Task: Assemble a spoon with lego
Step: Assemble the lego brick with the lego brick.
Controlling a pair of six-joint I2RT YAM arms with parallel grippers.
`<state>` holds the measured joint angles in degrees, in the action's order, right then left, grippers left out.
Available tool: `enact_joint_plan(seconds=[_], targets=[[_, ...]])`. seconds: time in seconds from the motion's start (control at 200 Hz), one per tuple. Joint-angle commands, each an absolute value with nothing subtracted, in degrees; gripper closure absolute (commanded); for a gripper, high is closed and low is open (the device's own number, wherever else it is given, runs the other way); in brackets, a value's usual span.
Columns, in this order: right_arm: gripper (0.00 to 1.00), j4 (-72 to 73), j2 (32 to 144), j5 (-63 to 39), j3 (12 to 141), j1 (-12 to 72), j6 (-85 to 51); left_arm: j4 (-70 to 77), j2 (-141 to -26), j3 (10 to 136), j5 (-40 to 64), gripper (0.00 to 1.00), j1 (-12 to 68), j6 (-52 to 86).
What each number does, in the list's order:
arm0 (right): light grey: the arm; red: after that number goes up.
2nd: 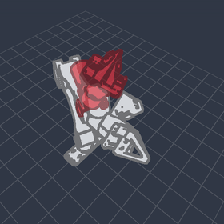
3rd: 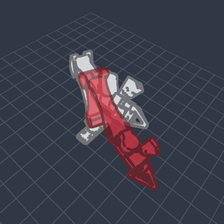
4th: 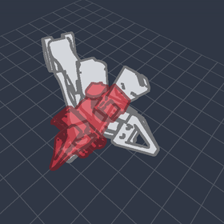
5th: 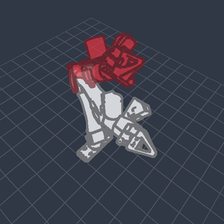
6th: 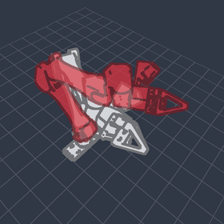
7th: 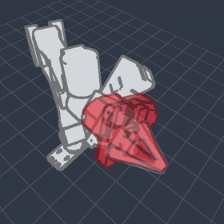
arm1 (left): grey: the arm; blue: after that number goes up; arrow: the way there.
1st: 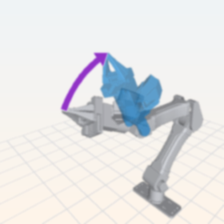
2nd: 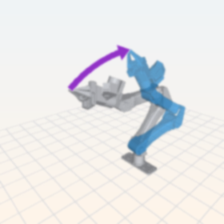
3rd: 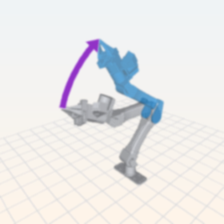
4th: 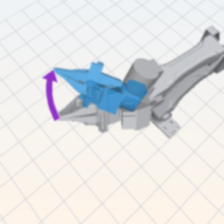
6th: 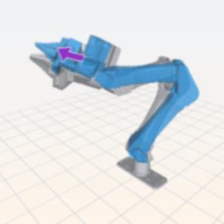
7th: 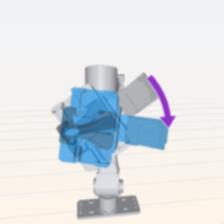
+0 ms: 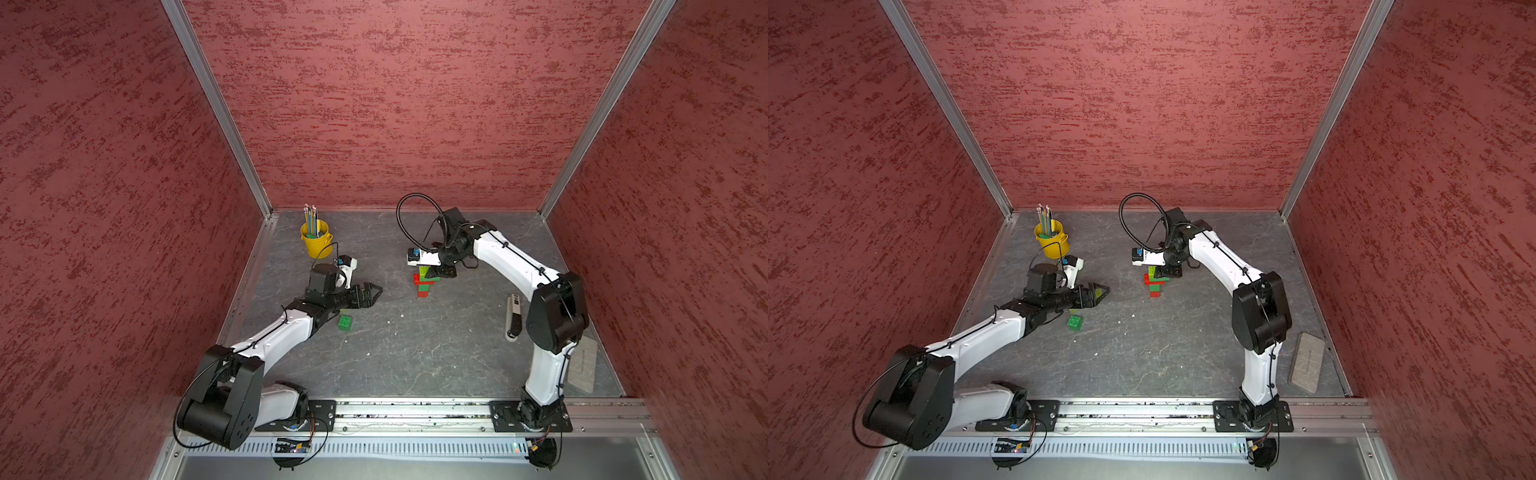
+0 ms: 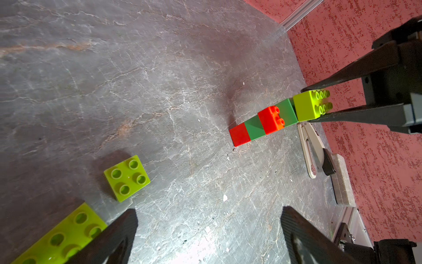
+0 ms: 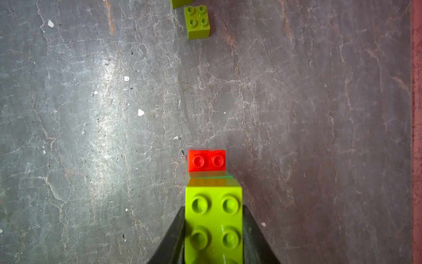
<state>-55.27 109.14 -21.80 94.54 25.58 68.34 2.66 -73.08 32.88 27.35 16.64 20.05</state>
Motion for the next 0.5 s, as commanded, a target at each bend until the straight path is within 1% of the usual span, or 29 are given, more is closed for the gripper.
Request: enact_joint_plan(seconds=[0.0,0.225,0.416,0.496], targets=[[0.92,-58.1,110.4,-20.7,90.0,25.9,77.1,4.0,-73.4,32.3,28.3,0.0,16.2,19.1],[0.95,-57.2,109.2,-20.2,83.9,26.8,76.5,3.8,-72.7,32.2,27.9,0.0,16.4,19.5],[0.94,-58.6,112.8,-22.3,88.0,26.3,75.4,3.0,-72.0,32.1,27.7,0.0,16.5,19.3],[0.95,-58.8,113.8,-22.9,87.9,26.3,74.7,2.3,-71.4,32.3,27.4,0.0,16.4,19.1]])
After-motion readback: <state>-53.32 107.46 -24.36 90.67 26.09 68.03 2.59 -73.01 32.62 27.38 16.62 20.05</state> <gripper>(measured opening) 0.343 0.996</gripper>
